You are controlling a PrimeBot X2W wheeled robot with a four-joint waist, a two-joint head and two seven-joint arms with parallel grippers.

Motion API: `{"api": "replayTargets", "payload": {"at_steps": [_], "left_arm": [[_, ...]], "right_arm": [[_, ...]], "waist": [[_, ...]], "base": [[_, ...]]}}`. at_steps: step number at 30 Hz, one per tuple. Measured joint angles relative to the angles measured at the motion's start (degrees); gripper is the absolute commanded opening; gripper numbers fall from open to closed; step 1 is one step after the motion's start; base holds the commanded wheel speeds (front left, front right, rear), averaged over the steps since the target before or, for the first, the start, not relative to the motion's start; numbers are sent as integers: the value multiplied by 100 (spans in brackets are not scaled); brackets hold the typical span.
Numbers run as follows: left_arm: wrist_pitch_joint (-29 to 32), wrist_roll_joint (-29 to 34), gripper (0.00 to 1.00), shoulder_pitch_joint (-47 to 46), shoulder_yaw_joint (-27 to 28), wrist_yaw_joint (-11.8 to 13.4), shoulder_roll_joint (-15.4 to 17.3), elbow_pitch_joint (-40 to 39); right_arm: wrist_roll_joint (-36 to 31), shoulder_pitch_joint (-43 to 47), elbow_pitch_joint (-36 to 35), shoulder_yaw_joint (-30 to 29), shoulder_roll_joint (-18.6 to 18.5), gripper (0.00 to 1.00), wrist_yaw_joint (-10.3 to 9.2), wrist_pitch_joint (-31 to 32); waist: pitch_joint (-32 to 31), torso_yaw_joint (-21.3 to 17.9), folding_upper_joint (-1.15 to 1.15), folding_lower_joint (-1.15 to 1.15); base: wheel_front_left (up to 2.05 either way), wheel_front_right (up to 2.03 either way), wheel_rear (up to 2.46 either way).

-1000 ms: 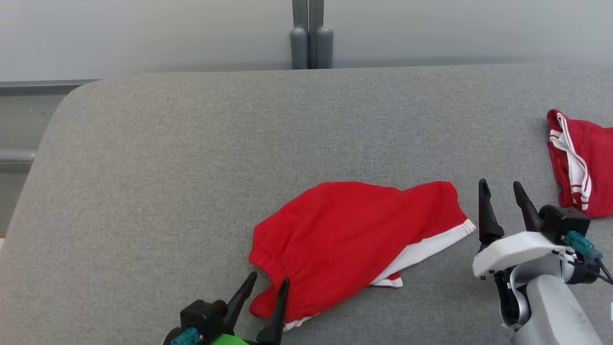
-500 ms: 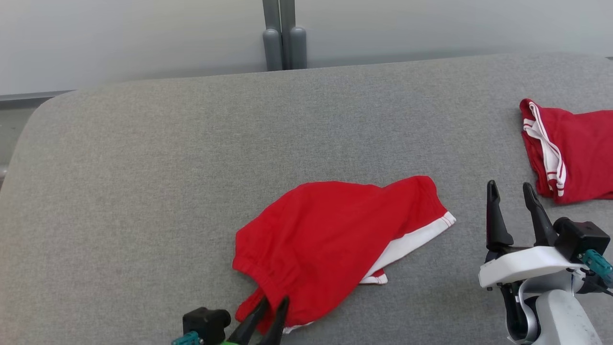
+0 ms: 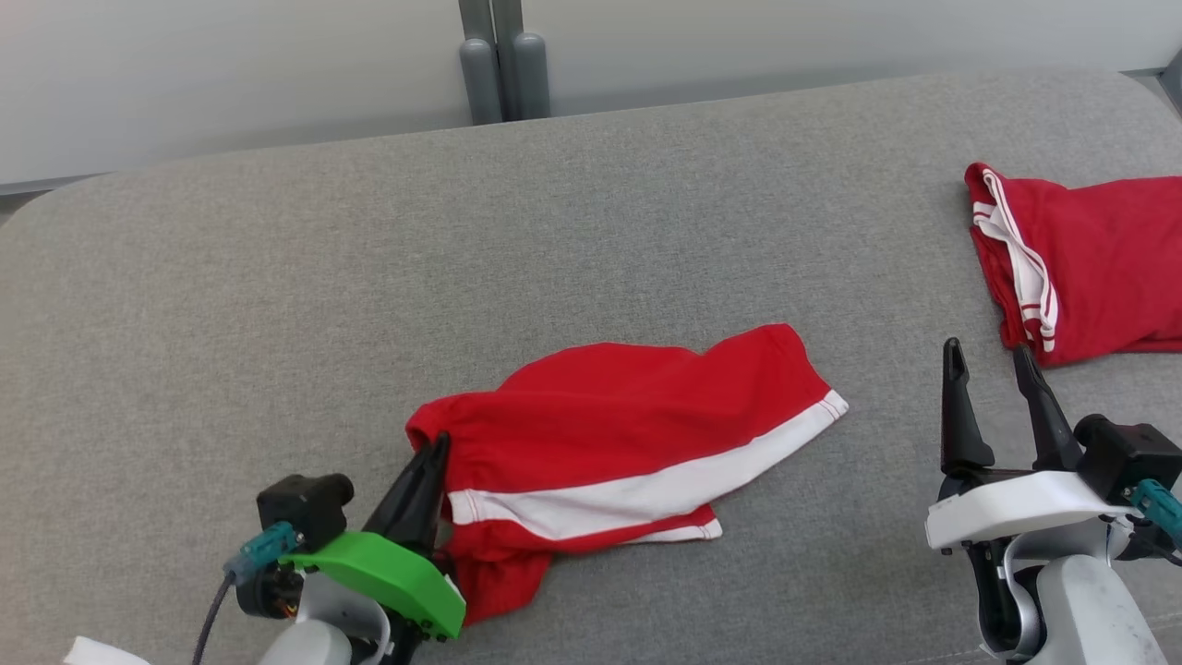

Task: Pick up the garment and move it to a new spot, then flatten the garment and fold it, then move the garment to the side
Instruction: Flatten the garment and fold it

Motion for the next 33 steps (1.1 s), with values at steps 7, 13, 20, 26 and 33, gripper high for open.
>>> {"api": "replayTargets", "payload": {"at_steps": [7,13,20,26,33], "left_arm": [[24,-136,0,-463,209,-124,246,535],[-289,-271,91,-493,366,-148,309,936],[-604,-248,100,-493,363,-181,234,1160],[-760,-147,100,-282,520,-87,182,881],[-808,54,100,197,760,154,7,279]], "right_arm": [[48,0,-19,20,0,100,0,0],[87,56,-20,1,-1,100,0,0],[87,110,-112,221,0,100,0,0],[87,171,-258,442,0,100,0,0],[85,303,-447,604,0,100,0,0]], "waist": [[116,-149,0,0],[163,-195,0,0],[75,-92,0,0],[-77,43,0,0],[-324,199,0,0]], "base": [[0,0,0],[0,0,0],[0,0,0],[0,0,0],[0,0,0]]}}
